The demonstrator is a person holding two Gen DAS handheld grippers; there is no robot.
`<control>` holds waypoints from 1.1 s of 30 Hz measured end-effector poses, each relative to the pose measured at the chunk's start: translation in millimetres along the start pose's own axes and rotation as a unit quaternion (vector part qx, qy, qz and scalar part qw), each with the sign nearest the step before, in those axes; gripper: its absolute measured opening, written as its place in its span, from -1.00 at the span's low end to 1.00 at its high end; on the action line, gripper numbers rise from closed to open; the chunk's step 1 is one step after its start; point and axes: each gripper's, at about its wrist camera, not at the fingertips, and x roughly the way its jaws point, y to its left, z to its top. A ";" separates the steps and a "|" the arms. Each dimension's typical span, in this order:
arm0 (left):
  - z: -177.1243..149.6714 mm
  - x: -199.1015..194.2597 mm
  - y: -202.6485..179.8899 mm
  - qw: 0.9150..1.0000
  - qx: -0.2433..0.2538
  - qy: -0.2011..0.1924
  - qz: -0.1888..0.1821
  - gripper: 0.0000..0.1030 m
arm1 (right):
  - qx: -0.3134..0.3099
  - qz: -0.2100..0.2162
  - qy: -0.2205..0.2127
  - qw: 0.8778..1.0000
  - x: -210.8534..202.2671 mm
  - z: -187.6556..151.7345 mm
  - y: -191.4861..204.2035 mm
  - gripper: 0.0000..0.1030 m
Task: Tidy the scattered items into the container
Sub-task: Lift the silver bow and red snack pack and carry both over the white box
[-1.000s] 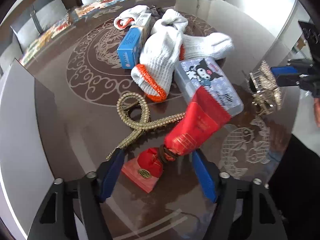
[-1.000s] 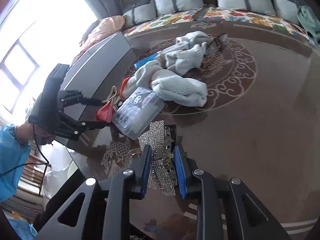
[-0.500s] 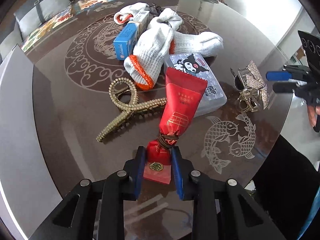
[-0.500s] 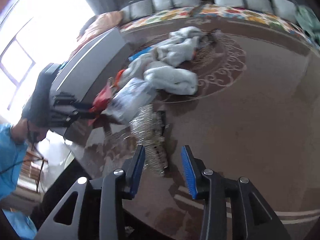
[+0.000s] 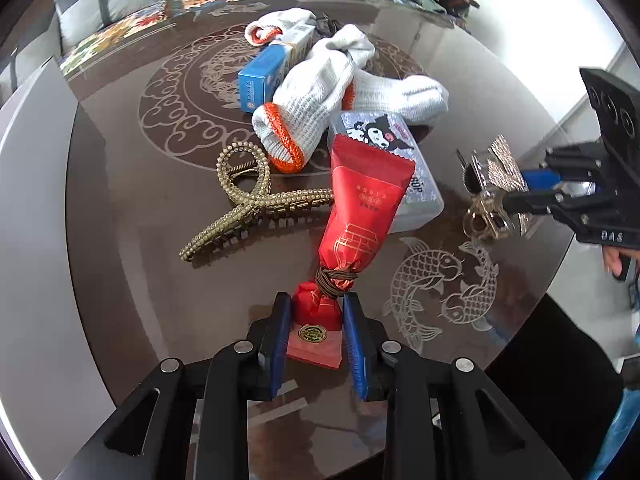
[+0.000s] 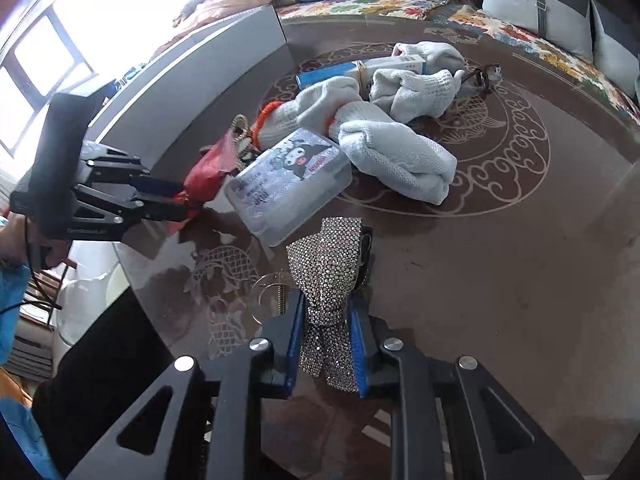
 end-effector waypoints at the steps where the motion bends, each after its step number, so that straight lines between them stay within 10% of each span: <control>1: -1.1 -1.4 0.4 1.000 -0.004 -0.003 -0.003 -0.49 | -0.004 -0.004 -0.006 1.000 -4.7 -2.9 3.4 -0.59; 15: -19.3 -56.7 11.6 0.992 -0.100 -0.073 -0.014 -0.70 | 0.065 -0.029 -0.055 0.996 -34.7 -24.1 -3.9 -0.59; 23: -22.6 -36.6 4.0 0.998 -0.034 -0.052 0.008 -0.67 | 0.069 -0.026 -0.059 0.996 -35.9 -21.8 0.1 -0.59; 33: -2.3 -18.3 -17.0 0.999 0.022 -0.027 0.000 -0.01 | 0.079 -0.011 -0.067 0.995 -38.8 -25.0 1.6 -0.59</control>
